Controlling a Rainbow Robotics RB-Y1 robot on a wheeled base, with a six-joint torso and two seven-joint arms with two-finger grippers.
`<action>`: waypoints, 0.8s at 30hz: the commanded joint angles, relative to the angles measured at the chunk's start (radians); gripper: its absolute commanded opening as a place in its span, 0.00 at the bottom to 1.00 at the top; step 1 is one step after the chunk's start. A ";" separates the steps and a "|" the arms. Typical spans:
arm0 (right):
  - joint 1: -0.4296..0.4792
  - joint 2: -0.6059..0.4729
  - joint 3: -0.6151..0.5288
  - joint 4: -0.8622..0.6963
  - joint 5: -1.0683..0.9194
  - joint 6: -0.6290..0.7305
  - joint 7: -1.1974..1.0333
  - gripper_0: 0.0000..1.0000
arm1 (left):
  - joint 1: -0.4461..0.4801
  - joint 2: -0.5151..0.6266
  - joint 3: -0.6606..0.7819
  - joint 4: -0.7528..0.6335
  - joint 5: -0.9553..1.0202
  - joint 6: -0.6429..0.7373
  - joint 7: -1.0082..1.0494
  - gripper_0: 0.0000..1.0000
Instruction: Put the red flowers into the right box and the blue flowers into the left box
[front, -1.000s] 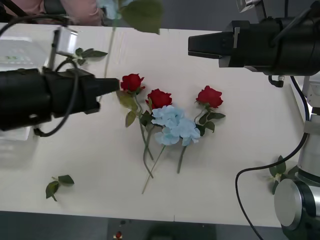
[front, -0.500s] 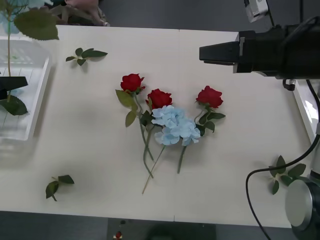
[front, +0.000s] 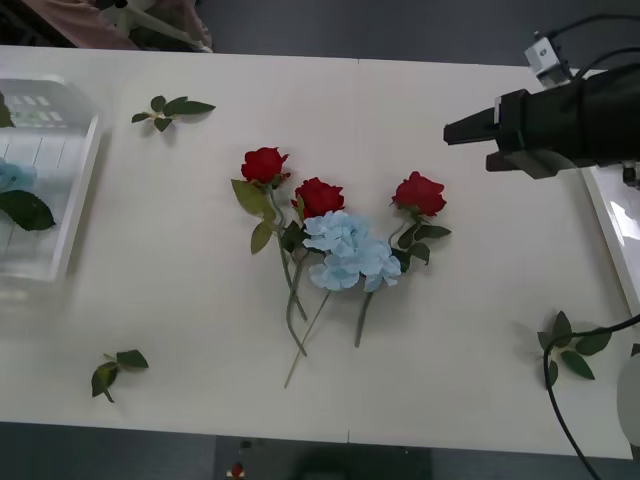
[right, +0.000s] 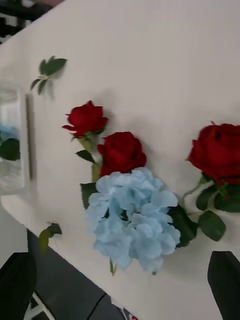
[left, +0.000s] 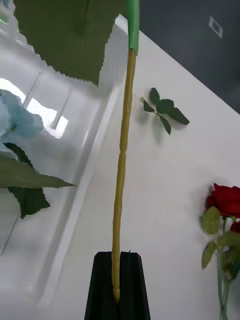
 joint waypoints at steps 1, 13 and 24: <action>-0.009 -0.010 0.044 -0.008 0.143 0.018 -0.193 1.00 | -0.013 0.038 -0.014 0.029 -0.003 -0.075 -0.023 0.00; -0.009 -0.006 0.221 0.150 0.400 -0.084 -0.365 1.00 | -0.015 0.036 -0.028 0.044 -0.037 -0.124 -0.041 0.46; -0.018 0.025 0.399 0.264 0.503 -0.236 -0.389 1.00 | 0.011 0.056 -0.014 0.042 0.049 -0.124 -0.061 1.00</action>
